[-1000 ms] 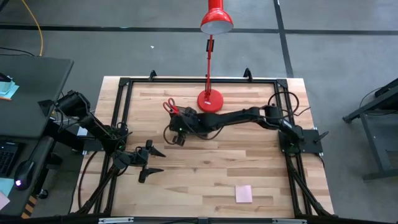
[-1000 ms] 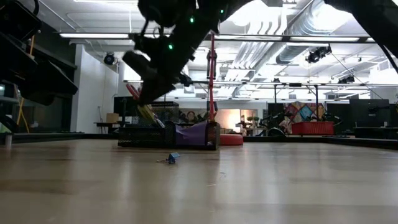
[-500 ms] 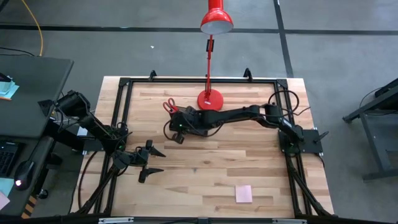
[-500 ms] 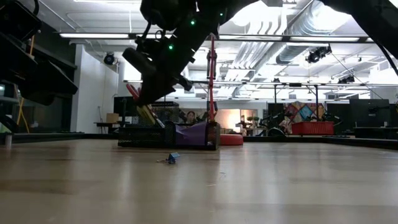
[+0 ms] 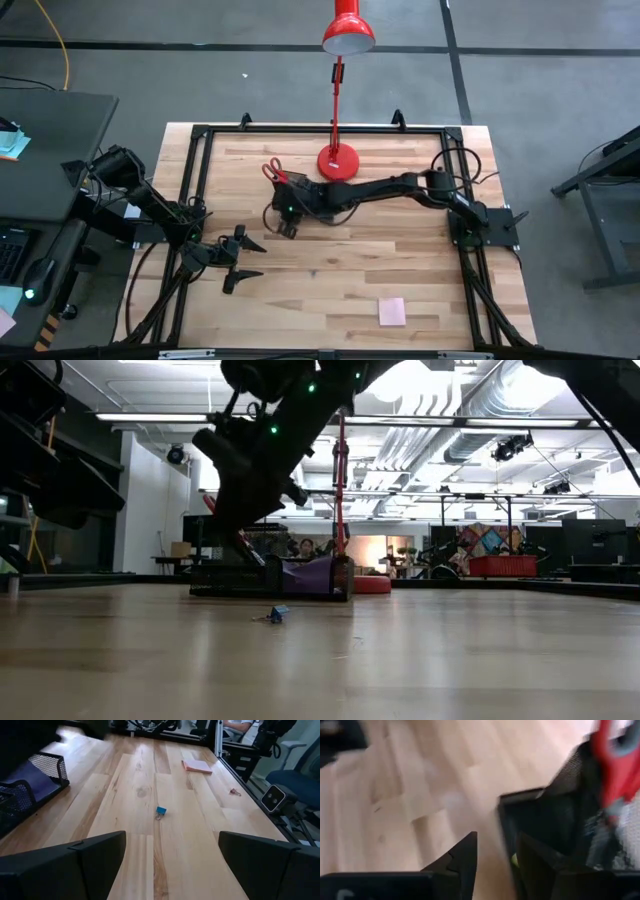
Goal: Pick and place office supplies into organizer
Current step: Put the pink binder clip into the desk organizer
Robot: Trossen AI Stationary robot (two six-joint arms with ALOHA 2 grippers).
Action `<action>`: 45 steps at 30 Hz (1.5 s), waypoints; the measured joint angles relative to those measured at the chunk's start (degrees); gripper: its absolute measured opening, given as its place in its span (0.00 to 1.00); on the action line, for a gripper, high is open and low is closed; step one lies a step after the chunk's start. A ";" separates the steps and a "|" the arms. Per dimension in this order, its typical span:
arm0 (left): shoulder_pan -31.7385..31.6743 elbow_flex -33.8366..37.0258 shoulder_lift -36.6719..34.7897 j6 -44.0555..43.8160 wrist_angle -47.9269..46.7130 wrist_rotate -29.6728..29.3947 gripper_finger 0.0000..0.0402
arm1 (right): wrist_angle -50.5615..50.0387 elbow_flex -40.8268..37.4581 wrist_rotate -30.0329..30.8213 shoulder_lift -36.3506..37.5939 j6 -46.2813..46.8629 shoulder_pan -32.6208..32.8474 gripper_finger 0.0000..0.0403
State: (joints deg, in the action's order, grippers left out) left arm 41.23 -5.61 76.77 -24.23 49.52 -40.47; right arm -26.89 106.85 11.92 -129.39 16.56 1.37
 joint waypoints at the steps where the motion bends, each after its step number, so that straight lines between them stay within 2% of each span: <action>1: 0.02 0.00 0.00 0.07 0.11 0.04 0.78 | -0.91 0.00 0.15 0.05 0.17 0.80 0.32; 4: 0.02 -0.01 -0.02 0.42 0.74 1.43 0.78 | -7.47 0.00 2.98 0.68 2.17 4.04 0.32; 7: 0.01 -0.01 -0.02 0.59 0.78 2.10 0.78 | -15.04 -0.09 9.60 0.69 6.39 8.60 0.30; 12: 0.00 -0.02 -0.02 0.20 0.30 1.86 0.78 | -18.49 -0.09 17.76 0.83 11.83 18.21 0.28; 15: 0.02 -0.02 -0.02 -0.68 0.19 1.85 0.78 | -21.04 -0.11 19.16 2.66 18.00 23.30 0.28; 19: -0.02 -0.02 0.35 -0.61 -0.07 0.33 0.78 | -29.89 0.01 21.21 5.31 27.75 29.42 0.28; 21: -0.02 -0.02 0.37 -0.14 0.10 -1.51 0.78 | -32.20 -0.02 19.83 5.91 29.09 32.23 0.28; 24: -0.02 -0.02 0.37 -0.15 0.27 -4.77 0.78 | -32.17 -0.02 18.40 6.20 25.54 36.05 0.28; 31: -0.02 -0.02 0.37 -0.62 -0.13 -5.04 0.78 | -32.87 -0.02 11.01 5.98 24.12 40.44 0.28; 36: -0.02 -0.02 0.37 -1.96 -0.35 -5.01 0.78 | -32.22 -0.02 1.50 5.96 10.10 42.37 0.28; 42: -0.02 -0.02 0.37 -2.19 -0.69 -4.33 0.78 | -29.02 -0.02 1.98 5.94 2.21 43.25 0.28; 45: -0.02 -0.02 0.37 -2.21 -0.92 -4.20 0.78 | -28.04 -0.02 -0.87 5.94 -3.78 42.90 0.28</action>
State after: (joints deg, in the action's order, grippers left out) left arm 41.21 -5.63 77.14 -26.44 48.60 -44.66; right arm -54.93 106.83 11.05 -123.46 12.78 44.27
